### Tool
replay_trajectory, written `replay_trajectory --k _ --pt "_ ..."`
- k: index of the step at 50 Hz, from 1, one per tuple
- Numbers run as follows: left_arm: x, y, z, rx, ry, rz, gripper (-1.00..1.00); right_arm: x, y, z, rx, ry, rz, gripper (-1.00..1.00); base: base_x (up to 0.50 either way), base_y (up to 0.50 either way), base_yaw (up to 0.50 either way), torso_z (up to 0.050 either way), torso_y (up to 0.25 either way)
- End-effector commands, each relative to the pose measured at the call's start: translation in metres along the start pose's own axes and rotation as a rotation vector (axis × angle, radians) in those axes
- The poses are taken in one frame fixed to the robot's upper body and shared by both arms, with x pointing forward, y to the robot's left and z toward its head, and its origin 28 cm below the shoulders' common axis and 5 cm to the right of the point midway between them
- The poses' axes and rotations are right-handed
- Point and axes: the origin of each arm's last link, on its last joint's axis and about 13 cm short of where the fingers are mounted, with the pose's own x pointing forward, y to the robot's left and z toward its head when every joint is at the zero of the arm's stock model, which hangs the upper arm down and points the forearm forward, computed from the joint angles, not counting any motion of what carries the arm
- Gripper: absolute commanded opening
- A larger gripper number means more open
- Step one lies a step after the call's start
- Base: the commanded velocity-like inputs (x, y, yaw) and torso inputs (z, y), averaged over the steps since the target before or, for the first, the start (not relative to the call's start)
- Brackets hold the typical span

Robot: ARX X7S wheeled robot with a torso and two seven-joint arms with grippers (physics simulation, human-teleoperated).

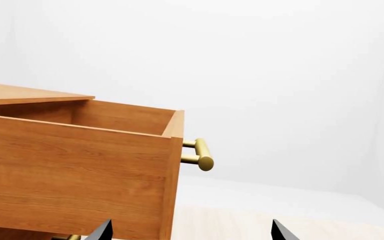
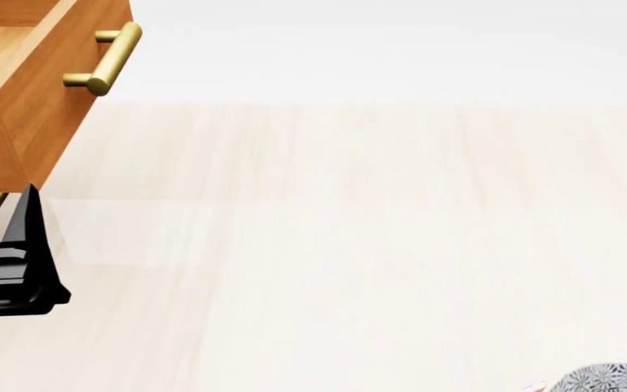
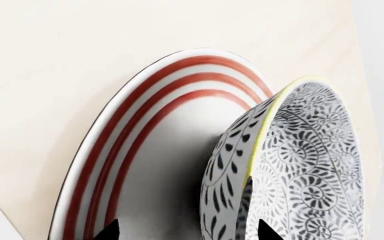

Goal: Put the bowl on the plate.

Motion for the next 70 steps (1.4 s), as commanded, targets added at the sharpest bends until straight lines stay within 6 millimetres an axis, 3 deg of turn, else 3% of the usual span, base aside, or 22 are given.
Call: replay_trajectory --k 1,13,25,41,46,54,58,62,66,70 --pt "0.000 0.000 0.001 0.001 -0.002 0.001 1.00 0.000 0.000 0.000 -0.013 0.005 0.000 1.00 0.00 0.00 0.00 0.000 0.000" --pt "-0.001 0.000 0.001 0.001 -0.002 0.000 1.00 -0.008 -0.005 0.005 -0.039 0.000 -0.008 1.00 0.00 0.00 0.00 0.000 0.000" --pt "-0.003 -0.001 0.002 0.000 -0.007 -0.005 1.00 -0.041 -0.029 0.025 -0.124 -0.001 -0.061 1.00 0.00 0.00 0.00 0.000 0.000" --pt "-0.004 -0.001 0.004 -0.002 -0.011 -0.008 1.00 -0.066 -0.034 0.046 -0.191 -0.075 -0.089 1.00 0.00 0.00 0.00 0.000 0.000" --pt "-0.005 -0.001 0.004 -0.004 -0.010 -0.011 1.00 -0.070 -0.034 0.050 -0.207 -0.119 -0.149 1.00 0.00 0.00 0.00 0.000 0.000" --pt "-0.012 -0.001 0.005 -0.026 -0.020 -0.041 1.00 -0.079 -0.025 0.065 -0.204 -0.387 -0.414 1.00 0.00 0.00 0.00 0.000 0.000" --pt "-0.019 -0.002 0.005 -0.068 -0.012 -0.119 1.00 -0.073 -0.019 0.075 -0.142 -0.560 -0.531 1.00 0.00 0.00 0.00 0.000 0.000" --pt "-0.025 0.002 0.005 -0.149 -0.059 -0.119 1.00 -0.049 -0.015 0.082 -0.030 -0.709 -0.632 1.00 0.00 0.00 0.00 0.000 0.000" --pt "-0.029 0.011 -0.007 -0.197 -0.053 -0.106 1.00 -0.011 -0.011 0.090 0.256 -0.877 -0.706 1.00 0.00 0.00 0.00 0.000 0.000" --pt "-0.032 0.016 -0.017 -0.211 -0.052 -0.125 1.00 -0.001 -0.005 0.096 0.497 -1.036 -0.675 1.00 0.00 0.00 0.00 0.000 0.000"
